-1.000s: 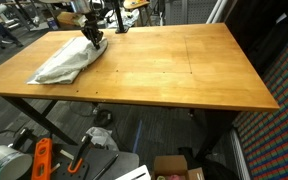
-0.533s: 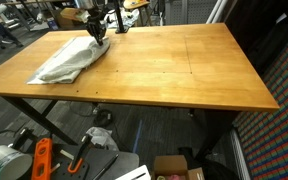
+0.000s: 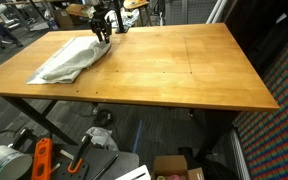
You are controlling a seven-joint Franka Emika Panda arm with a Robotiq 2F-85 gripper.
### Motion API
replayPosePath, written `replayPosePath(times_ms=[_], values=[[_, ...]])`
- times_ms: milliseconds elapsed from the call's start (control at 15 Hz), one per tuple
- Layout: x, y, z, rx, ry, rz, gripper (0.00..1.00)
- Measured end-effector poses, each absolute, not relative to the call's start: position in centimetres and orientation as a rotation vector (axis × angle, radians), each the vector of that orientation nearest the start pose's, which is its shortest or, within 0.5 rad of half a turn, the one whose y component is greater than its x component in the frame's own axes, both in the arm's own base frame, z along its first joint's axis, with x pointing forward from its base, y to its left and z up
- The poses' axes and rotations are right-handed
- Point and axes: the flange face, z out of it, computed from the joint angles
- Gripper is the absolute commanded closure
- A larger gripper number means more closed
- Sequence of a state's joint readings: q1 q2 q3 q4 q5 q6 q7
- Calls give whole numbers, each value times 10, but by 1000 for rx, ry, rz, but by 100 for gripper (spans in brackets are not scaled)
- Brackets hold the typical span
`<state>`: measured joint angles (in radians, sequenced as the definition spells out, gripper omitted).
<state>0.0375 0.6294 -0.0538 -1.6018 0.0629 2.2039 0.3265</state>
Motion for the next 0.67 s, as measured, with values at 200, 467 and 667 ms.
replayPosePath(times_ms=[200,467,667], values=[[691,-5,261,-3083,512,57,0],[683,5,252,-3112,399,94,0],[671,17,242,-3143,320,113,0]])
